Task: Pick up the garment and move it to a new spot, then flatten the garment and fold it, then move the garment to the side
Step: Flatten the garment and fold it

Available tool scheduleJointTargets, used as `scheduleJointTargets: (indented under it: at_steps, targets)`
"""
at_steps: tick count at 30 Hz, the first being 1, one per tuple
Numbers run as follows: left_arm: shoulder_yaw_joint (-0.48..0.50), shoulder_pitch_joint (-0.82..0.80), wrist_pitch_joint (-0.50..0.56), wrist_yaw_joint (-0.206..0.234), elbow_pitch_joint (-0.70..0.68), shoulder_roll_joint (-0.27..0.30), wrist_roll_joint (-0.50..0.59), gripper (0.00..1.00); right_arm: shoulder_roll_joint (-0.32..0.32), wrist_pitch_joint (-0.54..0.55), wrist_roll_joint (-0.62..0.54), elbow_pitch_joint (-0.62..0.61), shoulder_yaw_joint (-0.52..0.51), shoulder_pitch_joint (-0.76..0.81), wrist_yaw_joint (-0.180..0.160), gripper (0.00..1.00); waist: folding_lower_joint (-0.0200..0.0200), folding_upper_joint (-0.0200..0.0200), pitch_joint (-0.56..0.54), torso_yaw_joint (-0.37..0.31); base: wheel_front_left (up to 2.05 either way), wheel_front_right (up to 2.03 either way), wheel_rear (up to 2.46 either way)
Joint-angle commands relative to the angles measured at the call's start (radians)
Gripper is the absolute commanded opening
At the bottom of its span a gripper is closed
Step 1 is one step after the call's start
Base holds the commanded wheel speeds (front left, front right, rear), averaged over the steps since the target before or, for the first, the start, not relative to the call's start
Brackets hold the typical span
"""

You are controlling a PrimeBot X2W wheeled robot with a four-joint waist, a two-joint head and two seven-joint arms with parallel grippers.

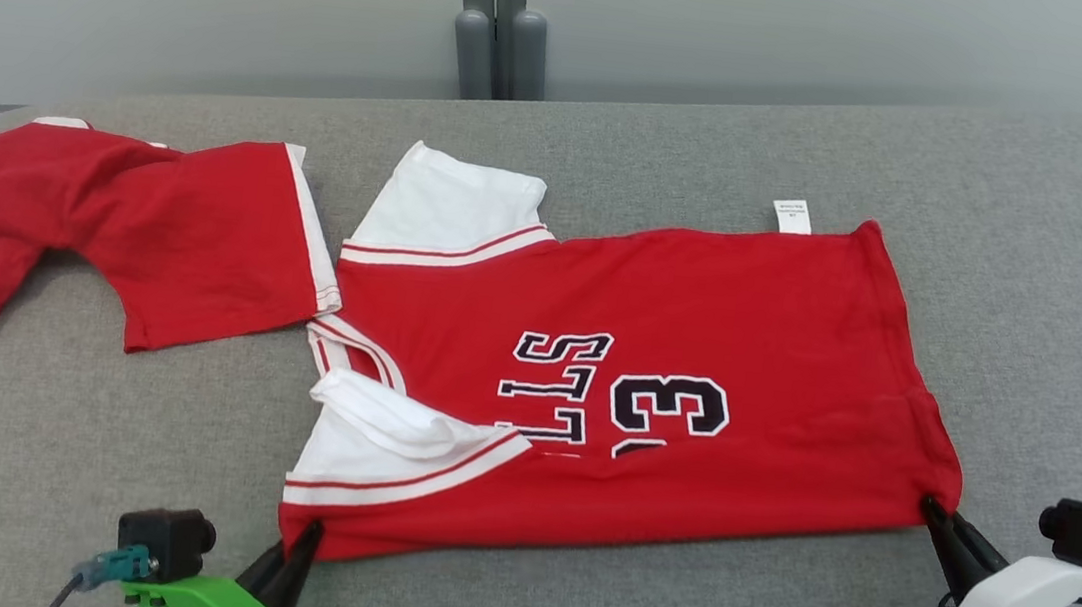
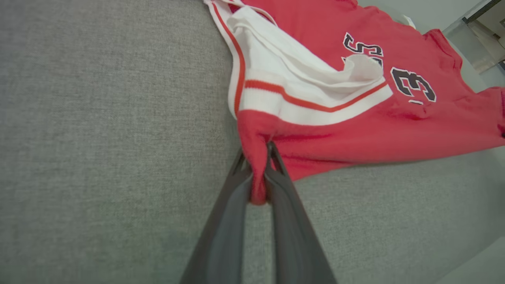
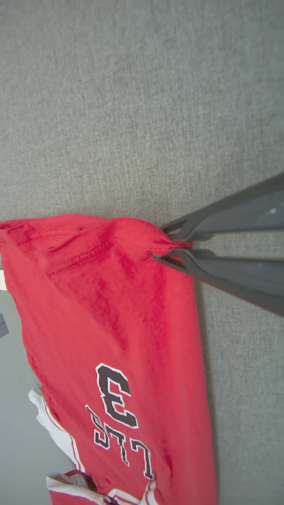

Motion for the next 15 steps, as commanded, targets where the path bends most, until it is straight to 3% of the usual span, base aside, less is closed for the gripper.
scheduleJointTargets:
  at_steps: [1,9,15]
  targets:
    - [0.000,0.031,0.010,0.015,-0.024,0.016,0.000,0.00,-0.018,0.001,0.014,-0.012,0.000,0.026,-0.002,0.00,0.0000,-0.0001,-0.004,0.004,0.00,0.00,0.00]
    - [-0.015,0.174,0.078,0.088,-0.181,0.061,-0.012,0.00,-0.087,0.054,0.060,-0.085,-0.028,0.153,-0.002,0.00,0.0000,-0.0001,-0.016,0.009,0.00,0.00,0.00]
    - [-0.007,0.242,0.115,0.128,-0.259,0.100,-0.023,0.00,-0.090,0.114,0.046,-0.128,-0.088,0.232,-0.002,0.00,0.0000,-0.0001,-0.034,-0.002,0.00,0.00,0.00]
